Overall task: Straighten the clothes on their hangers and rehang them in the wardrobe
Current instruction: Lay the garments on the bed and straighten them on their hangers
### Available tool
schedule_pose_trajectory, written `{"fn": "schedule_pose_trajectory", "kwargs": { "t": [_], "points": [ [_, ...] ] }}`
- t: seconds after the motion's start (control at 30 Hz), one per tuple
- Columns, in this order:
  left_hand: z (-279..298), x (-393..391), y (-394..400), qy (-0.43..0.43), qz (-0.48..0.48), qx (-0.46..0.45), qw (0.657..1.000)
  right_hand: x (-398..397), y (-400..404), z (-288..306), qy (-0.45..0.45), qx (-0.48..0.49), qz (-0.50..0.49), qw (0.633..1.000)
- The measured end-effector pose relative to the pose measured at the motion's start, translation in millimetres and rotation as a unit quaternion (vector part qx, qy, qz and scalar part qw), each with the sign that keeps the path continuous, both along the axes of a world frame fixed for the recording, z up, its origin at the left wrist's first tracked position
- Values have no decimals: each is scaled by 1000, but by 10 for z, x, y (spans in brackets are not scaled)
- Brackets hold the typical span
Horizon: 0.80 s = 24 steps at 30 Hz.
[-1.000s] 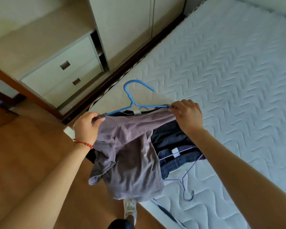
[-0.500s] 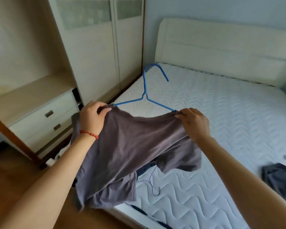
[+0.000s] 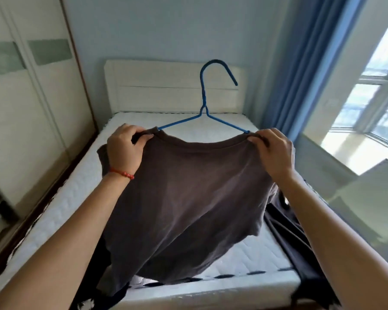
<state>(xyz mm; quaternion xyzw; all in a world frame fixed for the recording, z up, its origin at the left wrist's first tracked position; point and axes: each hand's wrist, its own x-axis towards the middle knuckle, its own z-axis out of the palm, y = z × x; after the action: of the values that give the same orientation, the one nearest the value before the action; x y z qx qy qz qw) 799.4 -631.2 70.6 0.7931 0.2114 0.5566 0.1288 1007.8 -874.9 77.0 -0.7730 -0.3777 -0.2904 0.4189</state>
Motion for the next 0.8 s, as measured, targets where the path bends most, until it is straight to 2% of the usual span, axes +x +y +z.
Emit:
{"fn": "schedule_pose_trajectory", "kwargs": {
  "t": [0.27,0.43,0.6,0.8],
  "points": [
    [308,312,-732,-23,-76,16,997,14,-961,324,-33,23,-78,996],
    [394,650,-1131,-32,-104,14,994,209,-1482,516,-48,31,-92,994],
    [252,1020,-1568,-37,-118,-18,992,632,-1939,493,-36,-5,-82,996],
    [-200,1333,-1856,3,-88,-63,994,1187,-2080,77,14,-63,-35,997]
  ]
}}
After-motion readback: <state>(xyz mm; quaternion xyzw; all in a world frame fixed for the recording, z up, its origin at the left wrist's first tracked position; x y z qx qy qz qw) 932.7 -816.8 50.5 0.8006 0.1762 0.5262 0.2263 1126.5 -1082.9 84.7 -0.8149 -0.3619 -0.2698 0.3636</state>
